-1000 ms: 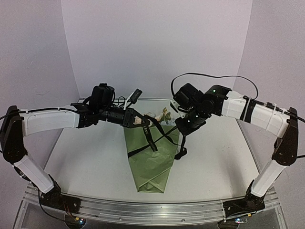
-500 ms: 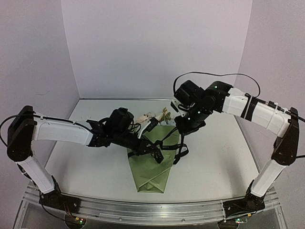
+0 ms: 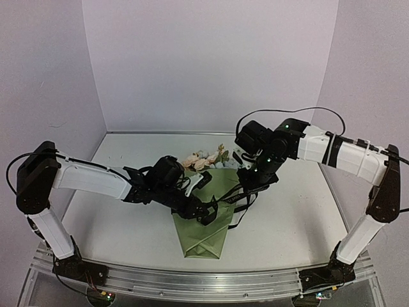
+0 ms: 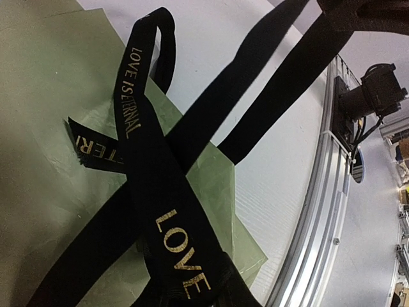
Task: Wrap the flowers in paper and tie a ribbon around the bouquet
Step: Place the right side of the ribbon on the folded bouquet, then pick up the folded bouquet from the right side of the ribbon.
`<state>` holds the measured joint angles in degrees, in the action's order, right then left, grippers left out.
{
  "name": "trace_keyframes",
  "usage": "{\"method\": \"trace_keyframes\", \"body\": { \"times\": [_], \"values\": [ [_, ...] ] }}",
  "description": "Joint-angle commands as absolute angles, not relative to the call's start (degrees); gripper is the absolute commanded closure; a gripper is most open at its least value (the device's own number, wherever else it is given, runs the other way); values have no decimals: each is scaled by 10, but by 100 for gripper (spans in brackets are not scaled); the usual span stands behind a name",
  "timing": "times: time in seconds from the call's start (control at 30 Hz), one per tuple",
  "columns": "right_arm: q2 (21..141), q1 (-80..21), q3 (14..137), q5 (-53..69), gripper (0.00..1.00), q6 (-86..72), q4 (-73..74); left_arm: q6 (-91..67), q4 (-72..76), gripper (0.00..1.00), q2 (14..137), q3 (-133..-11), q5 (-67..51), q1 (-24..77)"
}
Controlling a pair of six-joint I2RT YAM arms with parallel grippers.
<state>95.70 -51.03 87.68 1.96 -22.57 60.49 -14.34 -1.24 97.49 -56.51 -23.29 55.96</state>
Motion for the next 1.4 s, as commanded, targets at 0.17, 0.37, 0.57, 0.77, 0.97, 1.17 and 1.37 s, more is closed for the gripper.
{"method": "trace_keyframes", "body": {
  "times": [0.17, 0.37, 0.57, 0.77, 0.97, 1.17, 1.37],
  "values": [
    [911, -527, 837, 31, 93, -249, 608, -87, -90, 89, 1007, -616, -278, 564],
    [895, -538, 785, 30, 93, -271, 591, -68, -129, 76, 1018, -633, -293, 571],
    [892, -542, 750, 29, 94, -283, 566, -81, -124, 53, 989, -635, -290, 570],
    [906, -545, 743, 27, 94, -283, 553, -103, -119, 34, 954, -637, -305, 563],
    [917, -547, 733, 23, 95, -282, 542, -145, -109, 23, 923, -633, -318, 533],
    [905, -548, 698, 3, 94, -295, 493, -214, -186, 28, 989, -737, -206, 505],
    [881, -551, 628, -30, 94, -327, 389, -256, -281, 31, 1097, -870, -120, 515]
  ]
}}
